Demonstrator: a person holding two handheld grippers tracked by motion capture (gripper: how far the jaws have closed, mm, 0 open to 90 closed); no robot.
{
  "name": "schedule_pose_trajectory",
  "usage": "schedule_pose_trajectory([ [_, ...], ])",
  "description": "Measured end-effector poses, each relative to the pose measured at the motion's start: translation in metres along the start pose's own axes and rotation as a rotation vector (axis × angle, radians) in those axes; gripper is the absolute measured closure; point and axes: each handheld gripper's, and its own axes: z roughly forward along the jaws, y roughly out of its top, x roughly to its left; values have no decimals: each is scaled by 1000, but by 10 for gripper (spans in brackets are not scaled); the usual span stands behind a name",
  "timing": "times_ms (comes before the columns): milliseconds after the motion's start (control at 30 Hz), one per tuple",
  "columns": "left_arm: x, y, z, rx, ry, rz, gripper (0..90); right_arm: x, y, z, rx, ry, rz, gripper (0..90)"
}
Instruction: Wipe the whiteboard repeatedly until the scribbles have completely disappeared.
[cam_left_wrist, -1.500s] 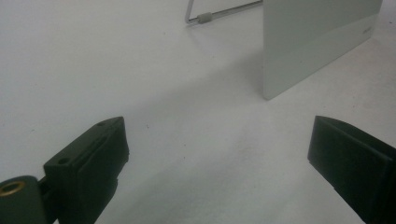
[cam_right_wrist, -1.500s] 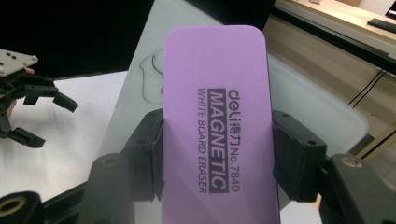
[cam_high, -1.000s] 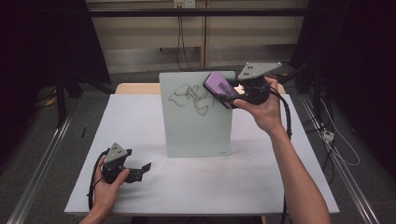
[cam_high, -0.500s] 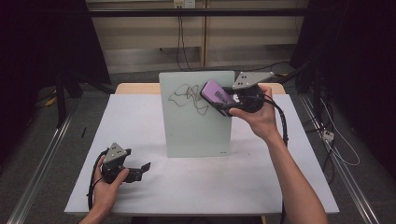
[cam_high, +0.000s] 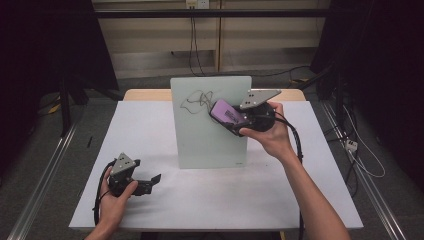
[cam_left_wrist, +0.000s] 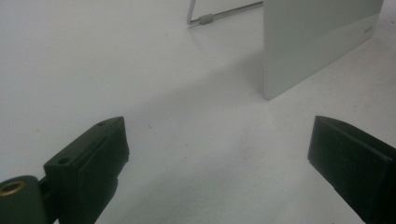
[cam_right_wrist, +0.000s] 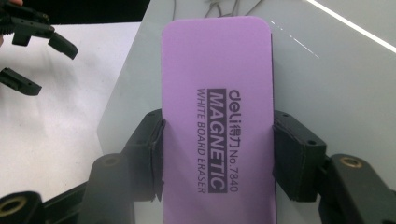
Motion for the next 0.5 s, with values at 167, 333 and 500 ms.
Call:
schedule_pose_trajectory([
  [167, 1, 0, -1, -2, -1, -6, 50, -2, 3, -2, -3, -5, 1, 419],
  [333, 0, 0, -1, -1, -1, -4, 50, -8, 12, -7, -27, -29, 15, 419],
  [500, 0, 0, -1, -2, 0, -5, 50, -15, 24, -13, -52, -60, 26, 419],
])
